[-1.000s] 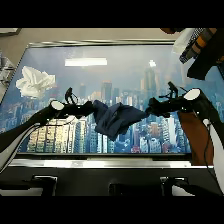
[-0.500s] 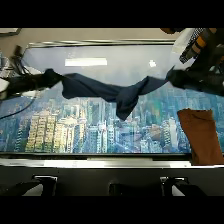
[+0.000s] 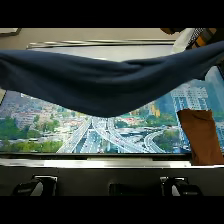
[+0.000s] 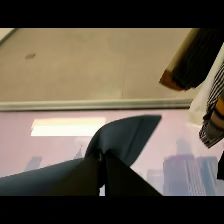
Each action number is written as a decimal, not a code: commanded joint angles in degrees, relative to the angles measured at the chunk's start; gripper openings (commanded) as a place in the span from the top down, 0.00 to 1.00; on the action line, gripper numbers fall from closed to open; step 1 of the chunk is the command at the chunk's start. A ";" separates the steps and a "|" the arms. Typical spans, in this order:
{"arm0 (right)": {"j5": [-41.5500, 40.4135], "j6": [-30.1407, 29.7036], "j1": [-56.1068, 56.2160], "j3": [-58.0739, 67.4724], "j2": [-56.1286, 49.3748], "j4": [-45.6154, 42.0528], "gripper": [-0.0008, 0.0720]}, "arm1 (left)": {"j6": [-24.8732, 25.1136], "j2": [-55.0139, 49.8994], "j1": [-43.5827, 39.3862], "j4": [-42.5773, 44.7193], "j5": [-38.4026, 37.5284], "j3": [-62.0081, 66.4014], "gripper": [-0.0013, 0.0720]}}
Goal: Fold the clothes and pants, and hang the long-sleeved shirts on hangers.
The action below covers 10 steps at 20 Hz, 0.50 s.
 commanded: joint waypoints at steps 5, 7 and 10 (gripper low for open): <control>-1.22 10.82 0.04 0.46 3.93 -5.79 0.96 | -8.50 9.07 0.46 9.90 -2.71 -0.96 0.96; 2.56 15.19 0.04 0.46 -2.05 -5.77 0.96 | -8.48 7.34 0.46 8.37 -3.85 -5.07 0.96; 8.37 21.14 0.04 0.46 -16.33 -4.33 0.96 | -8.46 2.75 0.44 5.90 -3.10 -15.34 0.96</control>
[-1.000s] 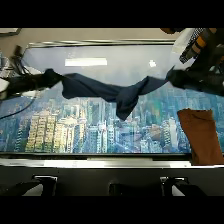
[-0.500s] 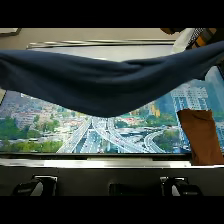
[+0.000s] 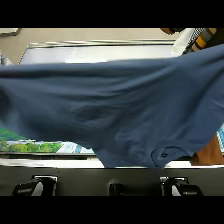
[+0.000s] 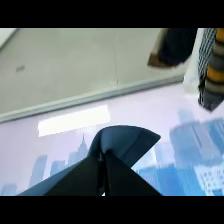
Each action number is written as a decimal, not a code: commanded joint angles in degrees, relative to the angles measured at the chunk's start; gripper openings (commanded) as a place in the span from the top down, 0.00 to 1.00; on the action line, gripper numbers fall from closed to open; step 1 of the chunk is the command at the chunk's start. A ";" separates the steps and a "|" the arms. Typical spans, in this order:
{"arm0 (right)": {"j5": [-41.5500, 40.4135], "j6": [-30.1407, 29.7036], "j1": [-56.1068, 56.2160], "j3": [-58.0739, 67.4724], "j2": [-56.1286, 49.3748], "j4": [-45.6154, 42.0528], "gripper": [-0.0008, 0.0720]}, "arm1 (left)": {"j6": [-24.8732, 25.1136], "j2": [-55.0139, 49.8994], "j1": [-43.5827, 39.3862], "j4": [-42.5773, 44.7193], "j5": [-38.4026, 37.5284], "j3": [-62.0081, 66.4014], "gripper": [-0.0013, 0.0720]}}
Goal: Fold the clothes and pants, and hang the long-sleeved shirts on hangers.
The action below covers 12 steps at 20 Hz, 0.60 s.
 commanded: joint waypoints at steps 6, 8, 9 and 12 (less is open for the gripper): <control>-12.39 1.86 0.07 0.07 -40.61 20.74 0.96 | -0.07 -20.63 -2.64 -2.23 21.77 -24.81 0.96; -17.86 -0.70 0.13 0.07 -47.87 28.55 0.96 | -0.07 -28.44 -4.33 -2.23 29.51 -25.16 0.96; -19.67 -1.95 0.52 0.07 -50.84 31.08 0.96 | -0.07 -31.76 -5.35 -2.25 33.55 -25.14 0.96; -22.67 -3.04 3.10 0.07 -56.48 32.13 0.95 | -0.09 -39.89 -8.96 -2.25 44.13 -24.65 0.96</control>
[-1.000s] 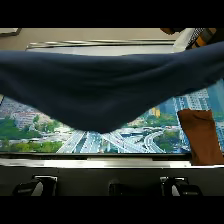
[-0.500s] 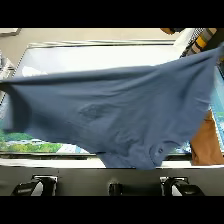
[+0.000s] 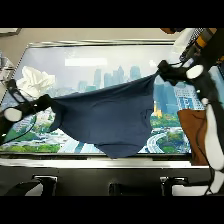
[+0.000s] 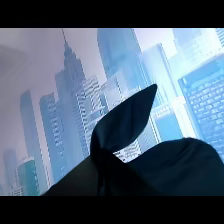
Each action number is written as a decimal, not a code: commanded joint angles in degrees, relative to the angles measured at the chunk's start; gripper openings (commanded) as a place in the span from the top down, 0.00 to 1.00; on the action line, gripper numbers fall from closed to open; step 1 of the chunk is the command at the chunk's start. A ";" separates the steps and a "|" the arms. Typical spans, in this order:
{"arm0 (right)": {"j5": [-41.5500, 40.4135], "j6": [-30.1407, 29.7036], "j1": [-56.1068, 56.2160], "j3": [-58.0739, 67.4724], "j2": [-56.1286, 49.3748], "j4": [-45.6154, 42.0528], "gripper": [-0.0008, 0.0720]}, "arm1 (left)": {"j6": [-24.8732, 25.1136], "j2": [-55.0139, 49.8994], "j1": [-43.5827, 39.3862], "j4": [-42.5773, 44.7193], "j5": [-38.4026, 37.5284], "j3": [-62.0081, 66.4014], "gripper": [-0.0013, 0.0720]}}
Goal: Fold the clothes and pants, and hang the long-sleeved shirts on hangers.
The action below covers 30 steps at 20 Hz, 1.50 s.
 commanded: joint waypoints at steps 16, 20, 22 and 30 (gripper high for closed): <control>41.44 -16.81 -19.74 -5.33 8.61 5.60 0.31 | 5.14 -1.11 16.09 0.02 -29.27 10.64 0.23; 41.13 -17.84 -21.81 -30.12 22.82 7.52 0.33 | 5.33 7.45 21.92 0.00 -35.21 4.17 0.24; 38.58 -18.84 -19.10 -43.65 29.33 11.43 0.33 | 5.35 10.51 22.49 0.00 -37.29 1.40 0.24; 26.32 -16.96 -2.82 -66.23 36.17 15.34 0.33 | 5.31 11.50 22.29 -0.02 -40.26 0.63 0.24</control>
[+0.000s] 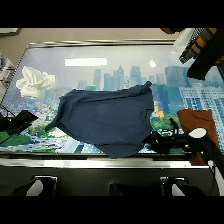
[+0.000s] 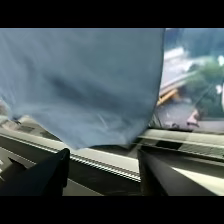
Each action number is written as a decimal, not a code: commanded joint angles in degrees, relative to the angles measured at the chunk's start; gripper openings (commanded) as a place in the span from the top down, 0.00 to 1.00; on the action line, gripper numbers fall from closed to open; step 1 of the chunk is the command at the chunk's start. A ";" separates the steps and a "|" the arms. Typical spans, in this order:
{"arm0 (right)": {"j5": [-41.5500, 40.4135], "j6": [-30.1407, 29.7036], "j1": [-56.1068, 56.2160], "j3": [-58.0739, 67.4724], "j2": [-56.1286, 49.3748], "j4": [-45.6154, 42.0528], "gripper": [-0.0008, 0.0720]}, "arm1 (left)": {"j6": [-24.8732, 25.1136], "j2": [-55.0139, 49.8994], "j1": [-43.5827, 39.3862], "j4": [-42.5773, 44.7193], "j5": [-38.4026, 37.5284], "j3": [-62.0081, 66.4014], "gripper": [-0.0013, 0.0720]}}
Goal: Fold the clothes and pants, and hang the long-sleeved shirts on hangers.
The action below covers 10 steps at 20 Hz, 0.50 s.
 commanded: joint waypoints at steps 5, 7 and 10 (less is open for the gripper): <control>-12.55 5.49 13.33 -5.29 1.33 2.25 0.33 | -0.44 0.46 0.20 -0.02 -3.56 -0.33 0.24; -16.59 7.43 16.76 -5.29 1.33 2.47 0.33 | -2.27 0.46 0.20 -0.02 -4.11 -0.33 0.24; -18.01 9.68 20.44 -5.29 -0.94 2.08 0.33 | -4.15 0.31 0.20 0.00 -4.24 -0.33 0.24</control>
